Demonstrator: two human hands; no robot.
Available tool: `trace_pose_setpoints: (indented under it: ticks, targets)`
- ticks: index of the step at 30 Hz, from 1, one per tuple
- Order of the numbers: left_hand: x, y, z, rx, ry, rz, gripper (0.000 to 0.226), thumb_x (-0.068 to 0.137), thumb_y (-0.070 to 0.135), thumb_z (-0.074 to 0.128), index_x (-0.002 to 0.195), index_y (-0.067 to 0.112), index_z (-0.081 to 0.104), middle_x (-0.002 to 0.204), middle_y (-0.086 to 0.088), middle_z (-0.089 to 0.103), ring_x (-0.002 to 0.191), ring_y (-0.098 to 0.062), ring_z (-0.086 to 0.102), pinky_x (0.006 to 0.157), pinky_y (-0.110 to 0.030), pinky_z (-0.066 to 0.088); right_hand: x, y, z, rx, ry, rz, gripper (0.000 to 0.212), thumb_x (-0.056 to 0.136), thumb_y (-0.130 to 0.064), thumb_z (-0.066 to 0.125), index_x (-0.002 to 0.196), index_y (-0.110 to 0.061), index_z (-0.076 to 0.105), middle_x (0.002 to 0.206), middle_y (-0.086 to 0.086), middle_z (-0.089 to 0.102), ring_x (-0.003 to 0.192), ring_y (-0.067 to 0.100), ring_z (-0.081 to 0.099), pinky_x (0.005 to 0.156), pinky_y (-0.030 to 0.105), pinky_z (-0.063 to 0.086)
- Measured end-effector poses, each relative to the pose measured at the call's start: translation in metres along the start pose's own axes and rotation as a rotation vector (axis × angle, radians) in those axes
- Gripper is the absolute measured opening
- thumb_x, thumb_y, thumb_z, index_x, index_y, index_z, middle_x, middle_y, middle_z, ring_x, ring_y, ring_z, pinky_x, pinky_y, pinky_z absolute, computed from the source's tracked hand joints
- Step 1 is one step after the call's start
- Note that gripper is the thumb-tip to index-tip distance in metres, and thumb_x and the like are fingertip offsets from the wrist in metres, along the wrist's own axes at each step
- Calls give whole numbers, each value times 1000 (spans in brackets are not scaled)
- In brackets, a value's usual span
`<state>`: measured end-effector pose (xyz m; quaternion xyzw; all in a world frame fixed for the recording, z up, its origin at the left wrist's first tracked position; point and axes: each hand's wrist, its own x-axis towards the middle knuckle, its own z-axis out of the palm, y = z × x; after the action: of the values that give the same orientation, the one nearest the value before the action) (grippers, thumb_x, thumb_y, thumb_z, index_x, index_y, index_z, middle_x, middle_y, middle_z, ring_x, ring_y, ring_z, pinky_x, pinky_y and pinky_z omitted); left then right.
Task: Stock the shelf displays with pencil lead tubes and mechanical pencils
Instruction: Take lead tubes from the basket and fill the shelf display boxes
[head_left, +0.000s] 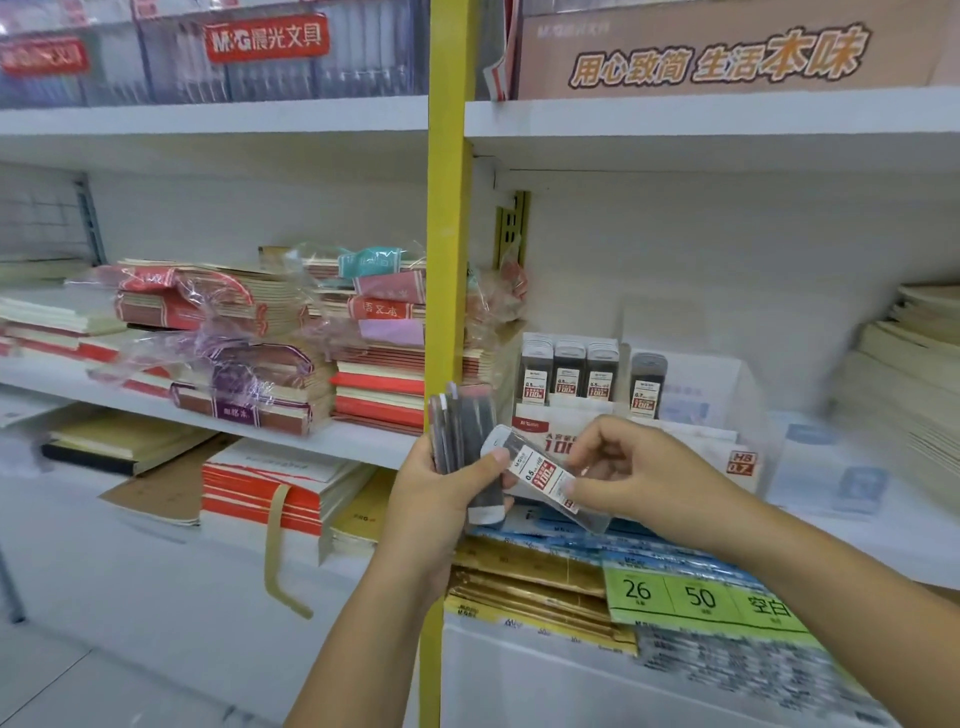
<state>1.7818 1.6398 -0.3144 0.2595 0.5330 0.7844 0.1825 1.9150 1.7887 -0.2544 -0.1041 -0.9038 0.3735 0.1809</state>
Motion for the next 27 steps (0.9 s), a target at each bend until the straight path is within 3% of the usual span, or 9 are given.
trace_pose_setpoints:
  ticks: [3,5,7,10,13,19,22,27]
  targets:
    - [-1,1,0,78,-21,19,32,85,17,78,114,26,66,99,-2,79,89,-21,77,75,-36,61,5,-9,7,-40,-15,-48,30,83,-21,75,104,-37,61,94,-14,68,75,1,66,66,27,59]
    - [-2,1,0,78,-23,9,32,85,21,79,114,27,66,98,-3,79,88,-20,77,70,-32,60,9,-13,9,-71,-61,-85,50,86,-13,70,122,-42,52,99,-13,63,74,2,66,60,24,57]
    - [-1,-1,-2,34,3,-16,30,88,19,76,115,23,65,96,-4,79,85,-19,77,63,-26,58,15,-17,3,-76,-15,-125,61,87,-8,68,128,-46,44,102,-10,59,72,3,67,58,23,56]
    - [5,-6,-6,-7,68,-44,26,94,12,67,117,22,62,95,0,79,85,-17,77,59,-24,58,32,-28,-19,27,265,-204,46,88,-12,67,113,-45,47,105,-8,64,75,3,70,59,24,59]
    - [12,-11,-8,-26,66,-71,27,97,9,61,121,22,59,96,1,80,87,-17,77,63,-28,60,57,-36,-35,-45,436,-296,36,89,-16,67,98,-44,46,89,-12,71,74,-4,67,55,17,55]
    - [21,-19,-9,-49,40,-80,26,98,9,60,118,24,60,96,2,80,90,-17,77,82,-41,63,100,-23,-24,-330,373,-278,29,89,-22,67,101,-38,46,91,-13,65,76,3,64,61,24,55]
    - [24,-21,-10,-56,23,-85,22,97,10,61,115,24,63,96,2,80,89,-17,77,83,-42,62,113,-14,-19,-420,345,-255,28,86,-22,70,100,-34,49,95,-13,60,79,3,60,64,25,52]
    - [26,-23,-14,-32,12,-85,17,94,18,67,110,21,69,95,-1,80,90,-18,77,83,-43,63,122,-5,-13,-659,319,-205,19,88,-28,68,106,-27,60,99,-6,49,89,17,55,77,36,49]
